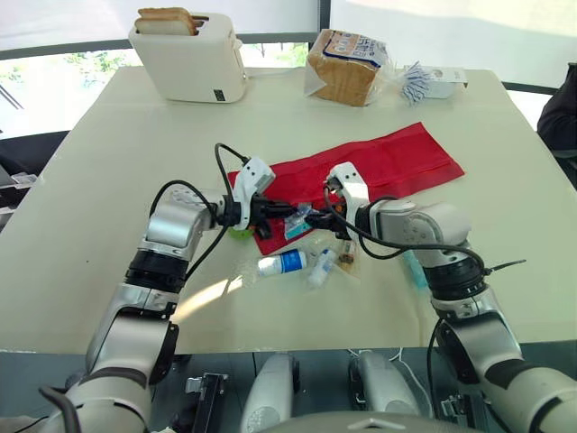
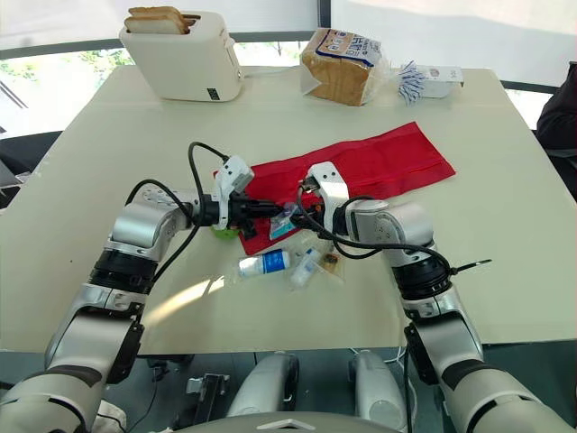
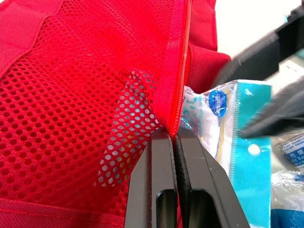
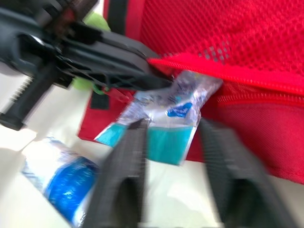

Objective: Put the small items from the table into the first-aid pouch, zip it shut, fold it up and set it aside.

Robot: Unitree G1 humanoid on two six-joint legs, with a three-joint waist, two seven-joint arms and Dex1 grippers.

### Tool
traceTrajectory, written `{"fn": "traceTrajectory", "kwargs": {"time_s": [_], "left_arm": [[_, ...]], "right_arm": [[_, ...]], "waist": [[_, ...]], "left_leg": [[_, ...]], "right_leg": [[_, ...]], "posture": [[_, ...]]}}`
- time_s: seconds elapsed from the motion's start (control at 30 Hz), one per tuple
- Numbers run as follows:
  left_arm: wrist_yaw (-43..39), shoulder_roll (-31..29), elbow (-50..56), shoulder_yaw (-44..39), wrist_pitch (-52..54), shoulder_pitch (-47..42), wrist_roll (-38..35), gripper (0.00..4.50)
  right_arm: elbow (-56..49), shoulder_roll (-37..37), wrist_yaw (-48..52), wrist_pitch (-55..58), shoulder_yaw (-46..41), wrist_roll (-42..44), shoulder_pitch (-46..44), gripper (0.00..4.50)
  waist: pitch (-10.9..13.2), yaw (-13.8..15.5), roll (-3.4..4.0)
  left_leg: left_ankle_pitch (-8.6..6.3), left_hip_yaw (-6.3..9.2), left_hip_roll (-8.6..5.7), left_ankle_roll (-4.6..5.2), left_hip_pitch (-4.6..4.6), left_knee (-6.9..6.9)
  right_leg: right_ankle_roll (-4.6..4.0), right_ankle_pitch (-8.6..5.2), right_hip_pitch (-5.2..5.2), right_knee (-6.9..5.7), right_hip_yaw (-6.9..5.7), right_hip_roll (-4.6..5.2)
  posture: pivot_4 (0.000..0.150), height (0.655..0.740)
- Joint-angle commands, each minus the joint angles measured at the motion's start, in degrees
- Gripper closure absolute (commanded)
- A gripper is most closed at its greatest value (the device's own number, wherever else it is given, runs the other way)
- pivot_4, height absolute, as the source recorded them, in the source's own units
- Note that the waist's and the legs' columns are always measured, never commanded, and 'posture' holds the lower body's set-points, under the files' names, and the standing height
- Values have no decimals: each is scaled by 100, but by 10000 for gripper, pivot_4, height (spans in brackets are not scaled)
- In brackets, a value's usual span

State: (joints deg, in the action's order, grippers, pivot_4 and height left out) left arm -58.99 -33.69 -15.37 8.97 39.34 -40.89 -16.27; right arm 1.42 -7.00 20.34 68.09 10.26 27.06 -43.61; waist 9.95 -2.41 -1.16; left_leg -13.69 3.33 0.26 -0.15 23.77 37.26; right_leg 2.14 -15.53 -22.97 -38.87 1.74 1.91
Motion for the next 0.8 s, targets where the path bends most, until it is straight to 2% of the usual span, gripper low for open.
{"fn": "traceTrajectory", "kwargs": {"time_s": [0.03, 0.4, 0.57, 0.73, 0.8], "left_arm": [[-77, -67, 242, -179, -80, -5, -96, 45000], [-164, -71, 483, -265, -46, 80, -179, 45000], [-37, -77, 503, -318, 37, 53, -157, 45000], [3, -113, 298, -302, -20, -47, -77, 45000], [-3, -120, 226, -309, -47, -72, -74, 45000]], "right_arm": [[41, 112, 25, -228, -57, -73, -56, 44791], [895, 896, -488, -932, -579, -389, -301, 44791], [1270, 1278, -572, -1363, -558, -554, -357, 44791], [1141, 1068, -138, -1655, -207, -759, -246, 44791], [742, 786, 131, -1580, -128, -708, -133, 39336]], "waist": [[0, 0, 0], [0, -9, 0], [0, -9, 0], [1, -2, 1], [1, 6, 1]], "left_leg": [[0, 0, 0, 0, 0, 0], [0, 0, 1, -1, -1, -1], [0, 1, 1, -1, -1, -1], [1, 0, 0, -1, -1, -1], [1, 1, -1, -1, -1, -1]], "right_leg": [[0, 0, 0, 0, 0, 0], [0, 0, -1, -1, 0, -1], [0, 0, -1, 0, 0, -1], [0, 0, -1, 0, 0, -1], [0, 0, -1, 1, 0, 0]], "posture": [[1500, 7400], [1500, 7400], [1500, 7400], [1500, 7400], [1500, 7400]]}}
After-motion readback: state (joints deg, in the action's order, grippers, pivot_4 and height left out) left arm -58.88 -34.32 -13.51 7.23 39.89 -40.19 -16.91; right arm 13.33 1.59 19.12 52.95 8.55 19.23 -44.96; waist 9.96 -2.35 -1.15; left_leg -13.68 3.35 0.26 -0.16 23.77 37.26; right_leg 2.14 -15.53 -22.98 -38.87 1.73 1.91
